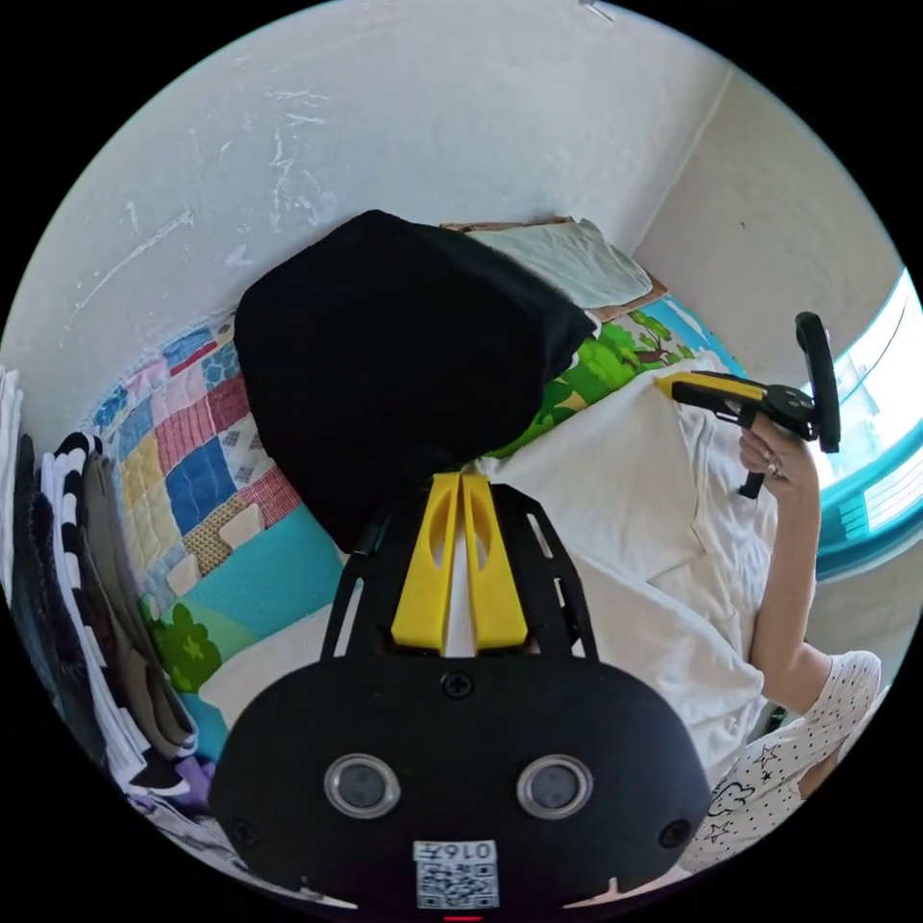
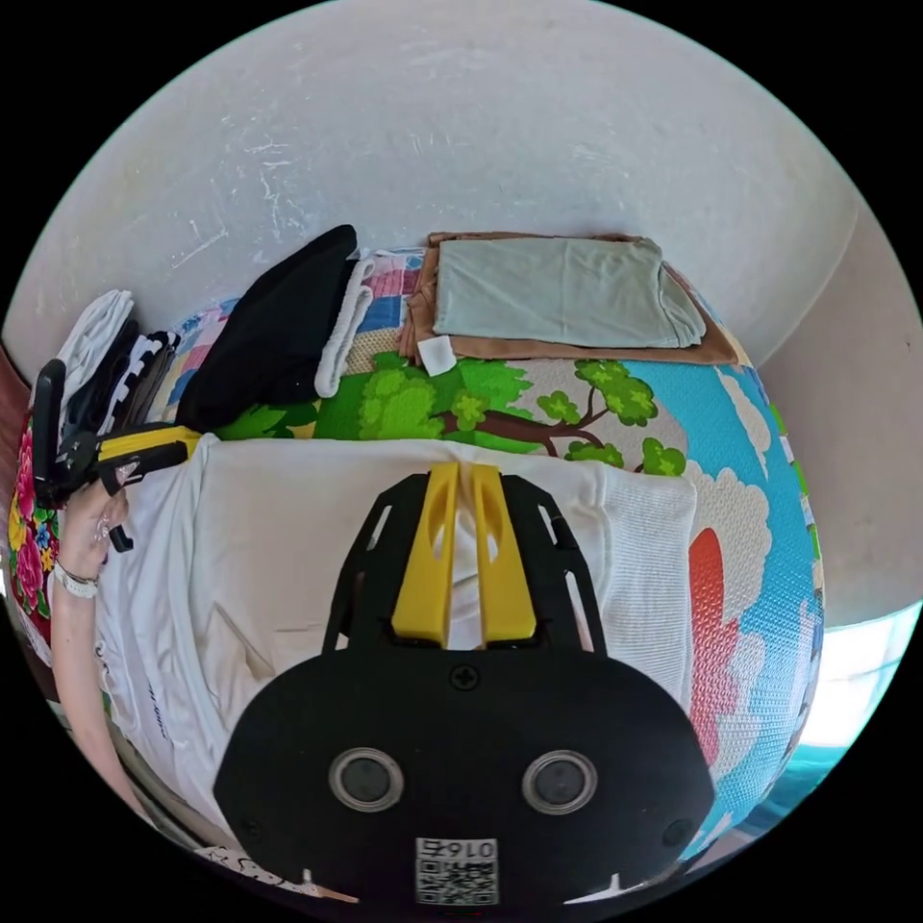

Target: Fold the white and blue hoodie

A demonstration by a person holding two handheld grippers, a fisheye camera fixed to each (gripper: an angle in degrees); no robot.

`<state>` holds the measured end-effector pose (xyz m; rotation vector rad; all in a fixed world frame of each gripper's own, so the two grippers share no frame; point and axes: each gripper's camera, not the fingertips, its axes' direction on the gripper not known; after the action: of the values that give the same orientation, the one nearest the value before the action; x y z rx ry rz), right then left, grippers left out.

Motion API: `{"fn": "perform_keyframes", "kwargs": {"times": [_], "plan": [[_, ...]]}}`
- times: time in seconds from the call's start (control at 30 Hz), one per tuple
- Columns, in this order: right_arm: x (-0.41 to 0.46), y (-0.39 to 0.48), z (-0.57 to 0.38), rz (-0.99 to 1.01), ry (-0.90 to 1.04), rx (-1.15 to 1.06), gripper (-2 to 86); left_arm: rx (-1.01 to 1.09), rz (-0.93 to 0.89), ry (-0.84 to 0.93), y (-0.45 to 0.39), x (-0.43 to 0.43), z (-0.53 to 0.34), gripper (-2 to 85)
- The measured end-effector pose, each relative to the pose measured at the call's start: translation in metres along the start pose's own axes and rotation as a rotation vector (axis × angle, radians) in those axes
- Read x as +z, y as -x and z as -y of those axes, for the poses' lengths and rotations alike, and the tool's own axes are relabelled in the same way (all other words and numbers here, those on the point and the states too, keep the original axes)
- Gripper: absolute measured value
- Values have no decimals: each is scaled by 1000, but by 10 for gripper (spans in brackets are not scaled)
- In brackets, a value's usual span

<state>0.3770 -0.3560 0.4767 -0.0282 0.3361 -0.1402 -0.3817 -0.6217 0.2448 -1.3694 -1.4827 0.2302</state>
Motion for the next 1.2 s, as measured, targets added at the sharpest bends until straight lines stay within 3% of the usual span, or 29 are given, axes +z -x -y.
{"fn": "perform_keyframes", "kwargs": {"times": [0.3, 0.47, 0.6, 0.83, 0.93, 1.0, 1.13, 1.2], "plan": [[-58, -19, -57, 43, -31, -1, 59, -63, -265, -77, 6, -52, -55, -7], [-111, 8, -101, 510, -221, -278, 124, -68, -218, -68, -2, -97, -143, -6], [-140, 40, -123, 611, -194, -437, 124, 151, -210, -18, -96, -115, -257, -2], [-295, 62, -265, 464, -836, -468, 15, 194, -107, -98, -244, -121, -416, -9], [-338, 49, -304, 353, -977, -272, 7, 188, -124, -98, -283, -111, -454, -9], [-352, 44, -318, 361, -890, -258, 8, 163, -105, -135, -302, -109, -481, -8], [-322, 56, -374, 501, -517, -633, 54, 121, -73, -178, -315, -106, -514, -1], [-287, 59, -402, 496, -331, -652, 103, 120, -90, -204, -322, -101, -528, 27]]}}
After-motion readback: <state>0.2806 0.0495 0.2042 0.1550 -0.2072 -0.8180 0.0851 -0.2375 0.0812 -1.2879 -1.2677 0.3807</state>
